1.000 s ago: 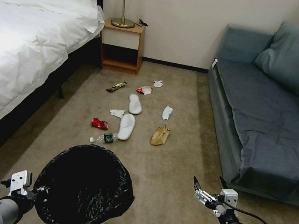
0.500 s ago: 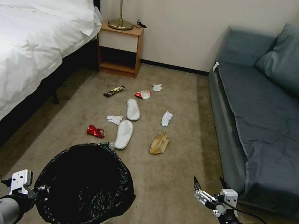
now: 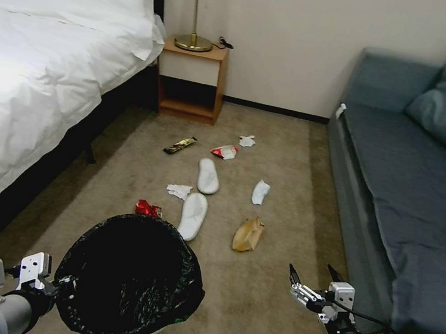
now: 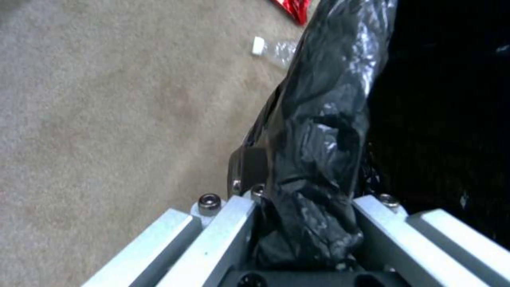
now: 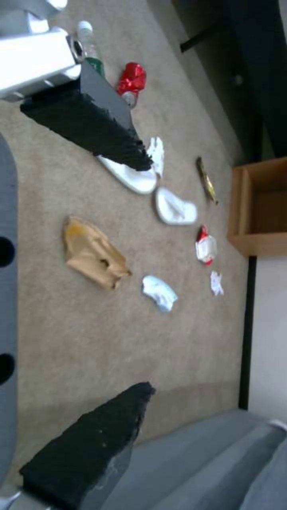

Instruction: Pick up the trash bin, then pick up the garbage on the floor and place it into the trash bin.

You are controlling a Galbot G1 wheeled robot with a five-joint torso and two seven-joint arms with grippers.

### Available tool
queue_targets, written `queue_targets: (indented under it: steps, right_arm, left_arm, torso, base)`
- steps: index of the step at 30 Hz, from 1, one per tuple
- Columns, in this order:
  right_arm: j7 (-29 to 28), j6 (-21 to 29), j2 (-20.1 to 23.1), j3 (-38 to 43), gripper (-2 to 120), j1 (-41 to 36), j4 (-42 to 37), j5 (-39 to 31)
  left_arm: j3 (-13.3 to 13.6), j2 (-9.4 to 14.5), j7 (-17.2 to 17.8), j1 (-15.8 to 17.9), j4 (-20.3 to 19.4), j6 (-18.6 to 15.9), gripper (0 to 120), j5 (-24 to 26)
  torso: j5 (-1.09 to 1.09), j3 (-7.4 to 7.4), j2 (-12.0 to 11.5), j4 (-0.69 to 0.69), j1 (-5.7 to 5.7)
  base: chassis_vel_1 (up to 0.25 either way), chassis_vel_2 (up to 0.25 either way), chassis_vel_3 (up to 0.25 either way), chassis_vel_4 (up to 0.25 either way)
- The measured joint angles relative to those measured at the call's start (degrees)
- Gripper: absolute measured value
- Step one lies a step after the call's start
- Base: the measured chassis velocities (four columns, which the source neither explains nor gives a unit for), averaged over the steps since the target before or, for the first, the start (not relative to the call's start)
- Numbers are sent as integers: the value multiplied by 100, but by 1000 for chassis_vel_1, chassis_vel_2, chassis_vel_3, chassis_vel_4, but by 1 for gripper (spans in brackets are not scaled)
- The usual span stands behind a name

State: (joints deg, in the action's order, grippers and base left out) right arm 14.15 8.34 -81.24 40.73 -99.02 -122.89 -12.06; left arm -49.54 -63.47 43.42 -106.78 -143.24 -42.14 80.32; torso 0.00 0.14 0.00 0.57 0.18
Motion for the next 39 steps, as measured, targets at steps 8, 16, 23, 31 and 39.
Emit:
queue_targets:
  steps: [8,16,23,31,39]
  right_arm:
    - [0,1,-2,5,100,3,16,2]
    - [2,2,-6,-11,100,-14,45,29]
    - [9,11,14,-41,100,-30,75,41]
    - [-78,257,272,-60,100,59,70,-292]
    - [-869,1346,2261,-465,100,825,499,-2400]
  left_arm:
    - [25,0,-46,12,0,0,0,-97]
    - [-58,-6,-71,37,0,0,0,-69]
    - [-254,0,-20,87,0,0,0,205]
    - [-453,91,-13,188,0,0,0,412]
    - [-1053,399,235,419,-1,1,0,1291]
  torso:
    - [0,0,0,0,0]
    - [0,0,0,0,0]
    - [0,0,0,0,0]
    - [0,0,0,0,0]
    - [-2,0,0,-1,1]
  base:
    - [-92,160,158,-103]
    - [-130,128,125,-137]
    - [-145,133,145,-129]
    - [-127,136,126,-128]
    - [-25,27,40,-42]
